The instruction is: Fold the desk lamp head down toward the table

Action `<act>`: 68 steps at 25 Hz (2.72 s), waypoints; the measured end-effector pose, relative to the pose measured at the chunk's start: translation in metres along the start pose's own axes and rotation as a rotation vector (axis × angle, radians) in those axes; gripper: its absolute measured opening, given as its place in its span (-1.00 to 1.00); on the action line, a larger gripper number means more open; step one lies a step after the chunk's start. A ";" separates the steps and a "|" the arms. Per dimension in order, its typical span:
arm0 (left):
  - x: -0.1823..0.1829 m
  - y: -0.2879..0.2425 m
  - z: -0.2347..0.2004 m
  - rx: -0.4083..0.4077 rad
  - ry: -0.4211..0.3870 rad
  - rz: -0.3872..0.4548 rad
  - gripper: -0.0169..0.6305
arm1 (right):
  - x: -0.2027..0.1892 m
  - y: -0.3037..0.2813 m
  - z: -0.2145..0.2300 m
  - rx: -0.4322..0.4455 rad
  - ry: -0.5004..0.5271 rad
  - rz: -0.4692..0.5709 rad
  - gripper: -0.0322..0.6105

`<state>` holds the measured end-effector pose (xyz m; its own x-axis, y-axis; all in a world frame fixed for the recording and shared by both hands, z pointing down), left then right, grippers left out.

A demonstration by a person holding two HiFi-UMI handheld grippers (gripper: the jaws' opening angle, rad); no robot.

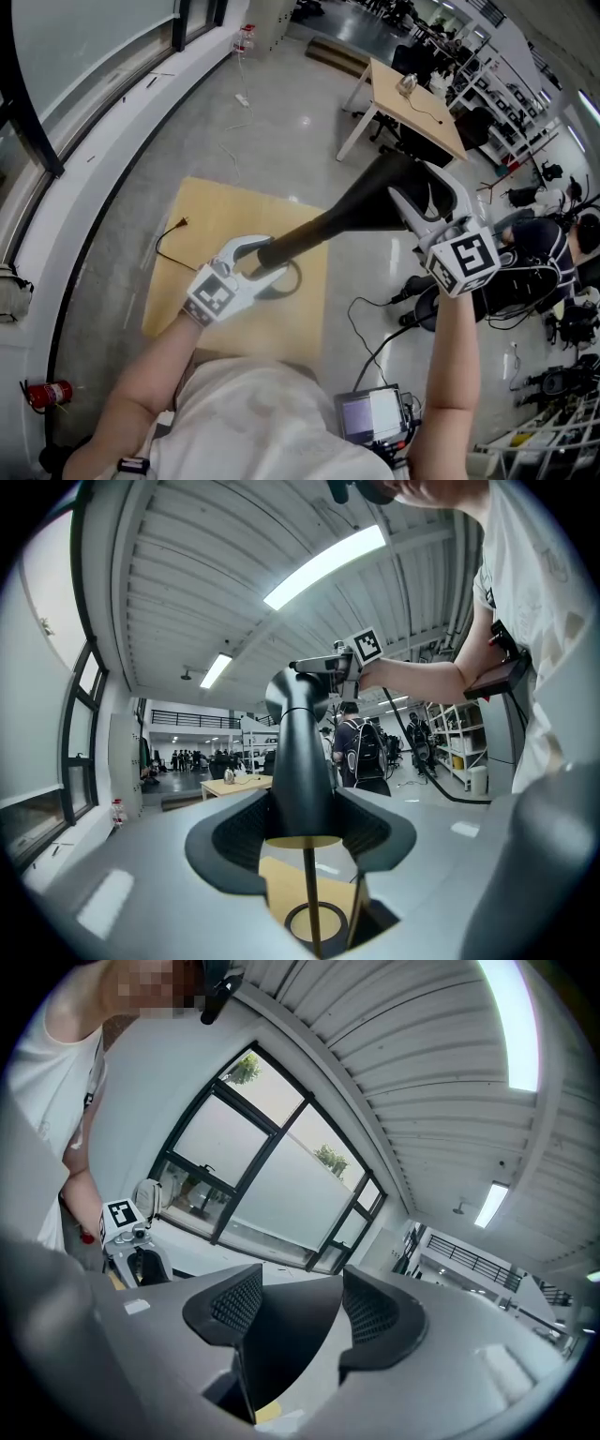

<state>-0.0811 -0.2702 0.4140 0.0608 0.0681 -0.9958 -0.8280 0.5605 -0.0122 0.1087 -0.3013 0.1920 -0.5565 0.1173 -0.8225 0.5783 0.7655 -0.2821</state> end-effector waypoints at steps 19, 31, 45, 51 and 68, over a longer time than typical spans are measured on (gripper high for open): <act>0.012 0.006 -0.007 -0.078 0.017 0.010 -0.26 | -0.044 0.001 0.015 -0.017 -0.198 0.077 -0.04; 0.024 0.010 -0.005 -0.088 0.017 -0.027 -0.26 | -0.072 0.006 0.020 -0.013 -0.304 0.178 -0.05; 0.039 0.011 -0.012 -0.087 0.001 -0.140 -0.26 | -0.103 0.000 0.024 0.025 -0.428 0.277 -0.03; 0.040 0.010 -0.011 -0.092 -0.011 -0.151 -0.26 | -0.110 -0.001 0.024 0.032 -0.451 0.316 -0.03; 0.058 0.024 -0.010 -0.070 -0.025 -0.194 -0.27 | -0.162 -0.009 0.006 0.067 -0.678 0.369 -0.03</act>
<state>-0.1028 -0.2615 0.3551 0.2362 -0.0148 -0.9716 -0.8362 0.5062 -0.2110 0.1972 -0.3308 0.3246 0.1537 -0.0716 -0.9855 0.7020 0.7098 0.0579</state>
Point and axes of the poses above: the fingertips, and each gripper's own axes: y backward along the fingers, z to its right, x out of its top, the point moved 4 cm from there along y, backward along the fingers, and after that the axes turned 10 degrees about x, right-handed, at the moved point
